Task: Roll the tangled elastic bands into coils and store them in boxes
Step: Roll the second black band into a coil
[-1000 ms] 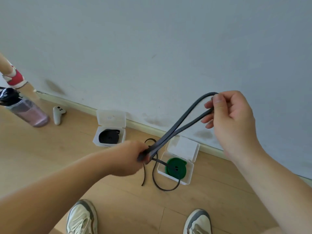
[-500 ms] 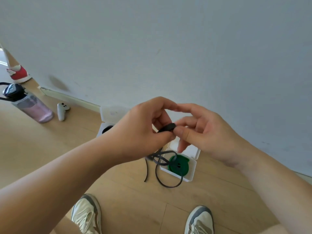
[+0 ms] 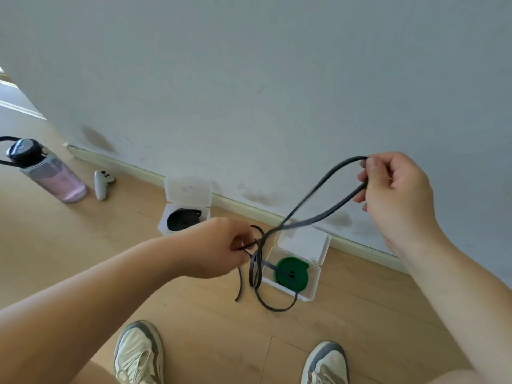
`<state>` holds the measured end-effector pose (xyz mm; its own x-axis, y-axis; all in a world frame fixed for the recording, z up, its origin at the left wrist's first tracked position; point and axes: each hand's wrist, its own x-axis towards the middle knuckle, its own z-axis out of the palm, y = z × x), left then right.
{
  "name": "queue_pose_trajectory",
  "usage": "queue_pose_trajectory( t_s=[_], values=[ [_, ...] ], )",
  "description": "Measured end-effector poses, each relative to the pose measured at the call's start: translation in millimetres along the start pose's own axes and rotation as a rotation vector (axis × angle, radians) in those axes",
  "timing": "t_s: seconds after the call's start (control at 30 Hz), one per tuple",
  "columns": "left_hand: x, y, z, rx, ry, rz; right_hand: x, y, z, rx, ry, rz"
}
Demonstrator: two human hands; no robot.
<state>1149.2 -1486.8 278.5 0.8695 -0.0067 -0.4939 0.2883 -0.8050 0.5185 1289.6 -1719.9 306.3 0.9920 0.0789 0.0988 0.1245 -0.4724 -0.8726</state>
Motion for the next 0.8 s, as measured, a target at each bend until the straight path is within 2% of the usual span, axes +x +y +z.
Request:
queue_pose_trajectory(
  t_s=[0.1,0.2,0.27,0.33,0.43,0.5,0.57,0.63,0.8],
  values=[
    [-1,-1,-5,-0.063,0.096,-0.002,9,15,-5,-0.114,-0.021,0.07],
    [-7,6,-10,-0.053,0.231,0.042,11,26,-1,-0.32,-0.169,0.126],
    [-12,14,-11,-0.117,0.296,0.087,6,22,4,-0.36,-0.302,0.125],
    [-18,24,-11,-0.223,0.285,0.12,-7,9,10,-0.294,-0.472,0.03],
    [-23,37,-12,-0.416,0.252,0.18,-34,-15,21,-0.068,-0.865,-0.076],
    [-24,40,-14,-0.588,0.281,0.219,-45,-23,25,0.086,-0.981,-0.07],
    [-23,39,-16,-0.698,0.341,0.219,-47,-27,24,0.196,-0.934,-0.032],
    [-23,35,-19,-0.728,0.376,0.227,-44,-25,24,0.213,-0.808,-0.035],
    [-23,22,-18,-0.471,0.373,0.237,-37,-14,29,0.145,-0.582,-0.046]
  ],
)
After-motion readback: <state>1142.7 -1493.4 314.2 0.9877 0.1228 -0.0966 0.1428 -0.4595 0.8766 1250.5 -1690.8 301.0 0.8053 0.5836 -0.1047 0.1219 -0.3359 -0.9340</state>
